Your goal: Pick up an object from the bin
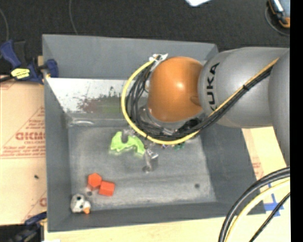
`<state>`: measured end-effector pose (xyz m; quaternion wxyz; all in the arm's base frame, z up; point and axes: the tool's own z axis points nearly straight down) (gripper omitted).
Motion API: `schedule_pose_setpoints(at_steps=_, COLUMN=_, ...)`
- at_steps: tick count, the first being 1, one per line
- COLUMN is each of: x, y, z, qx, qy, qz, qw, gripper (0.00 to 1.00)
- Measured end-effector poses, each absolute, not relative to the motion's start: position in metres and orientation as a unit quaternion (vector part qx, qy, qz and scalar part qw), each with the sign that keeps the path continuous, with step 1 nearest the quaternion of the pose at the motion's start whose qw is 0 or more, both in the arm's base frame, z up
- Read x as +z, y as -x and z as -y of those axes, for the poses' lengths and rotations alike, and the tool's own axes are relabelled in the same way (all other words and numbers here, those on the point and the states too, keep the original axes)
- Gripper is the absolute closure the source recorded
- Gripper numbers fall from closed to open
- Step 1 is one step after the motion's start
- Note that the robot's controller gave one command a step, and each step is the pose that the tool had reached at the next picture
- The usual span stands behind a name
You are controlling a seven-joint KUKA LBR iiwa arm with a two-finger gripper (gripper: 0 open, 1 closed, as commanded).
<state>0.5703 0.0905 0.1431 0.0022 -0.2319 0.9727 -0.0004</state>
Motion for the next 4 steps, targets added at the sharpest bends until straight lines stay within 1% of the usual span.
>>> schedule_pose_setpoints(at_steps=1, x=0.162, y=-0.596, z=-0.076, qx=0.001, qy=0.227, qz=-0.974, qw=0.004, gripper=0.00)
schedule_pose_setpoints(at_steps=2, x=0.122, y=-0.628, z=-0.081, qx=-0.001, qy=0.201, qz=-0.980, qw=0.006, gripper=0.00)
schedule_pose_setpoints(at_steps=3, x=0.069, y=-0.603, z=-0.127, qx=0.001, qy=0.330, qz=-0.944, qw=0.005, gripper=0.00)
schedule_pose_setpoints(at_steps=4, x=0.078, y=-0.641, z=-0.099, qx=-0.002, qy=0.305, qz=-0.952, qw=0.010, gripper=0.00)
